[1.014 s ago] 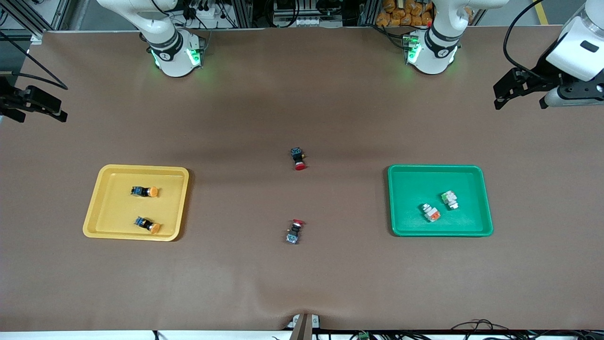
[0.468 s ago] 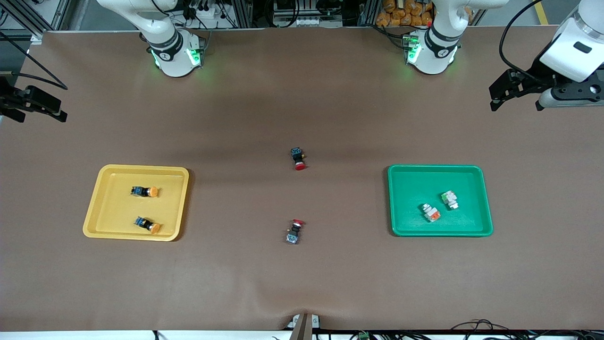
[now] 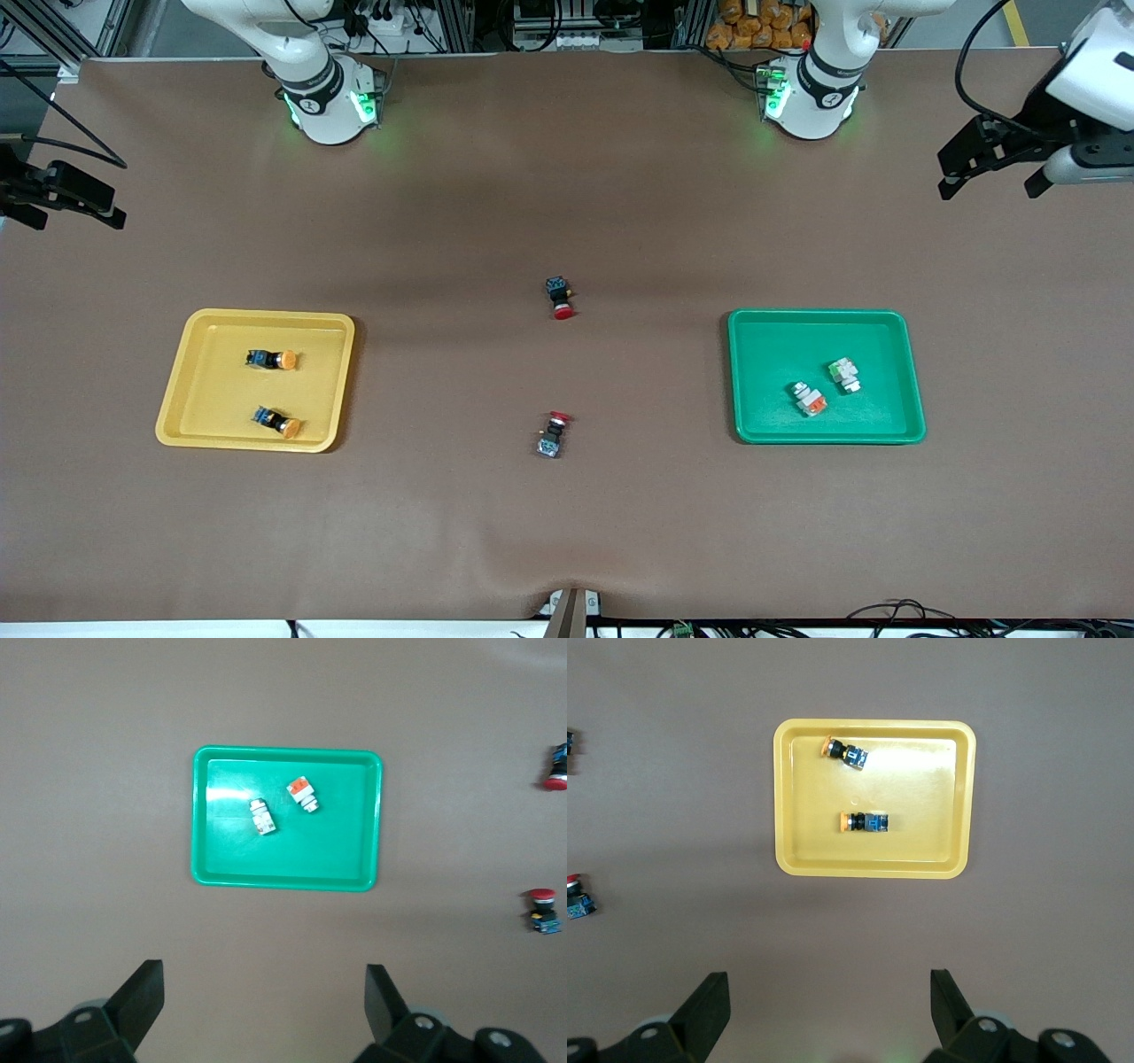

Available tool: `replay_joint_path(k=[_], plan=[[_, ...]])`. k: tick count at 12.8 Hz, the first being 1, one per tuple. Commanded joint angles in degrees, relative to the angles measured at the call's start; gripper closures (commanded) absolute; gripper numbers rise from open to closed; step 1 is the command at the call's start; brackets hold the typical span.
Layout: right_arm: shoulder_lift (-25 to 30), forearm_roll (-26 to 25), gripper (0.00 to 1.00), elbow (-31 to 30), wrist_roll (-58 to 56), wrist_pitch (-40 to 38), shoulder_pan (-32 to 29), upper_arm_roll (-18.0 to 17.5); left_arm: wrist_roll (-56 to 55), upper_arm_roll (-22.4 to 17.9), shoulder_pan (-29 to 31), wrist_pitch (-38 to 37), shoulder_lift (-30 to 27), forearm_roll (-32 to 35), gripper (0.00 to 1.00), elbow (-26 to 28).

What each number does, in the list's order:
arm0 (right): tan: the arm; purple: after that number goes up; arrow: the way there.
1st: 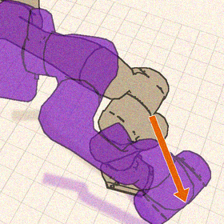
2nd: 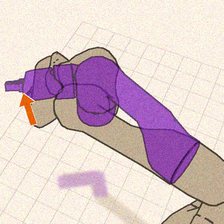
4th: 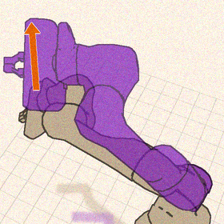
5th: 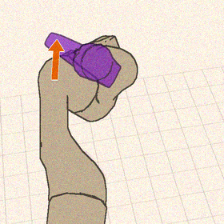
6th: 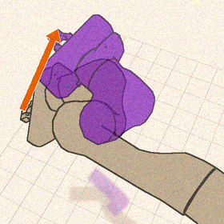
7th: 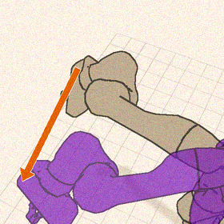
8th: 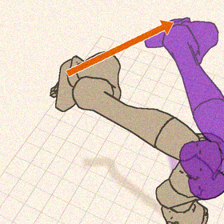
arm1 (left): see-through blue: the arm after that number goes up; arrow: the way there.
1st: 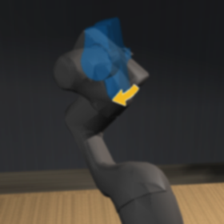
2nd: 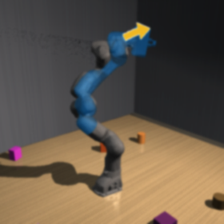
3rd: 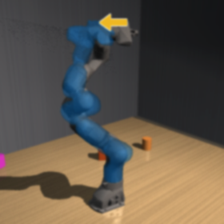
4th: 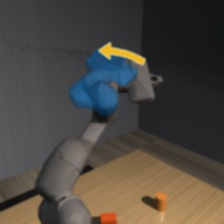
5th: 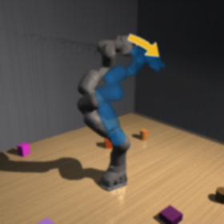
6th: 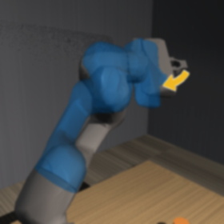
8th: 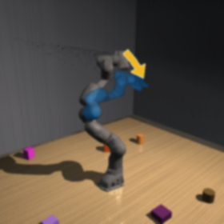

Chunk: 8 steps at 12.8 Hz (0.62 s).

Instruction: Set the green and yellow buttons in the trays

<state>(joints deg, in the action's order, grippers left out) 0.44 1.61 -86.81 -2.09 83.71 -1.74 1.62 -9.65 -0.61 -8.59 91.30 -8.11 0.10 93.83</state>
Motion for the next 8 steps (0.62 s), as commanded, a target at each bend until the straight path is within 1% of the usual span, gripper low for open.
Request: replay_joint_path(k=[1,4,6,8], plan=[[-0.5,-0.2,0.00,1.3,-0.5,-0.8,0.2,0.1,1.0,0.0,1.2,0.4,-0.4,-1.9,0.00,0.1],[-0.5,-0.2,0.00,1.3,-0.5,-0.8,0.2,0.1,1.0,0.3,1.0,0.9,2.0,0.0,0.00,-0.1],[-0.5,-0.2,0.00,1.3,-0.5,-0.8,0.2,0.1,1.0,0.6,0.8,0.9,2.7,4.1,0.00,0.5],[-0.5,-0.2,0.00,1.3,-0.6,-0.8,0.2,0.1,1.2,0.6,1.3,0.3,2.7,3.9,0.00,0.5]])
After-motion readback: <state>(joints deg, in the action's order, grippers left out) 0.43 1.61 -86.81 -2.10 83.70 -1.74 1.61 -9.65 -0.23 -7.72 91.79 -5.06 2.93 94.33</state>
